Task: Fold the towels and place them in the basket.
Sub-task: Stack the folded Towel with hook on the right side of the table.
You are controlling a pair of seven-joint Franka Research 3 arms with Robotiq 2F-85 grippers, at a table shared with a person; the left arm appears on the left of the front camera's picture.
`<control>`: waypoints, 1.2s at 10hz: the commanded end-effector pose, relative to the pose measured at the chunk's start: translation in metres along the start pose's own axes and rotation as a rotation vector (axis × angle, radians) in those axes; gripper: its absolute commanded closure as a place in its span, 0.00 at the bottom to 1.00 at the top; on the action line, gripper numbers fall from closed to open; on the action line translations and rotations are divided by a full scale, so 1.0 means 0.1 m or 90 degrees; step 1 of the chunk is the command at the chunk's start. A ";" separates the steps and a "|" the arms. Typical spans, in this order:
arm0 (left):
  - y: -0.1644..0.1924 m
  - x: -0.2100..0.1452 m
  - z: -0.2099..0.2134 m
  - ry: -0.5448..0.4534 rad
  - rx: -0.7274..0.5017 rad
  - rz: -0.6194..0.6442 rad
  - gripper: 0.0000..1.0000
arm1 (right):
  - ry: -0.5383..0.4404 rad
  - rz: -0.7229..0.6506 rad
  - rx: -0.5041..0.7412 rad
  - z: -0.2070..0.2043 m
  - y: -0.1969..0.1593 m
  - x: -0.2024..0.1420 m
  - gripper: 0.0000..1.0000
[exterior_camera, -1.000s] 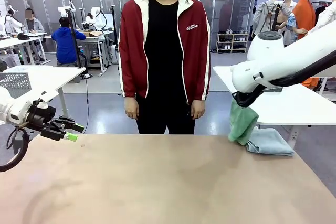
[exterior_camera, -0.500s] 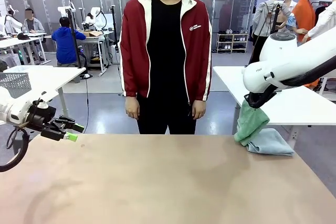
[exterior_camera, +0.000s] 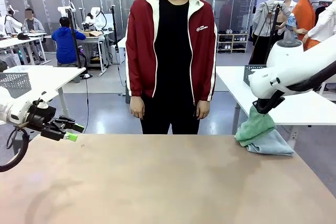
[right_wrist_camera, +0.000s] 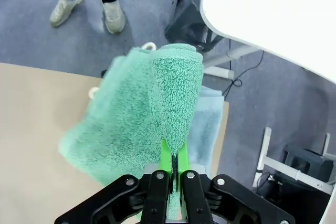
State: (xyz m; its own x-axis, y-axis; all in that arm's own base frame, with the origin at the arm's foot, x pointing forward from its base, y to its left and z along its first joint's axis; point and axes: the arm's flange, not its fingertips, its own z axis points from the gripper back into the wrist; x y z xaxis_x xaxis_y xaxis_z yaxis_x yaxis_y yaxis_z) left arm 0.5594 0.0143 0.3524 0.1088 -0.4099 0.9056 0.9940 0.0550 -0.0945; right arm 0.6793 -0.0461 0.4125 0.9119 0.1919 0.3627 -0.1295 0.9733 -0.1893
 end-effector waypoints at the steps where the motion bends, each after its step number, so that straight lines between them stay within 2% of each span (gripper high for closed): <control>1: 0.02 0.01 0.01 -0.001 -0.010 -0.005 0.19 | 0.007 0.018 -0.015 -0.11 -0.20 -0.03 0.95; 7: 0.02 0.01 0.01 -0.001 -0.010 -0.005 0.19 | 0.032 0.029 0.003 -0.62 -0.54 -0.05 0.95; 8: 0.02 0.01 0.01 -0.001 -0.010 -0.005 0.19 | 0.041 0.031 0.004 -0.65 -0.56 -0.07 0.75; 9: 0.02 0.01 0.01 -0.001 -0.010 -0.005 0.19 | 0.048 0.037 0.004 -0.65 -0.57 -0.09 0.75; 10: 0.02 0.01 0.01 -0.001 -0.010 -0.005 0.19 | 0.051 0.037 0.002 -0.65 -0.59 -0.10 0.55; 11: 0.02 0.01 0.01 -0.001 -0.010 -0.005 0.19 | 0.053 0.034 0.000 -0.61 -0.60 -0.11 0.73; 12: 0.02 0.01 0.01 -0.001 -0.010 -0.005 0.19 | 0.055 0.037 0.000 -0.51 -0.62 -0.13 0.35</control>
State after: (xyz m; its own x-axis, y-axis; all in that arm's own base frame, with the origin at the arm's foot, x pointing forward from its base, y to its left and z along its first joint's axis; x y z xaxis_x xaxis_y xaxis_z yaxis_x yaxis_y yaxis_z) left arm 0.5594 0.0142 0.3524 0.1088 -0.4099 0.9056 0.9940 0.0548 -0.0946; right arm 0.6983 -0.1121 0.3613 0.9345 0.2164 0.2825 -0.1566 0.9629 -0.2196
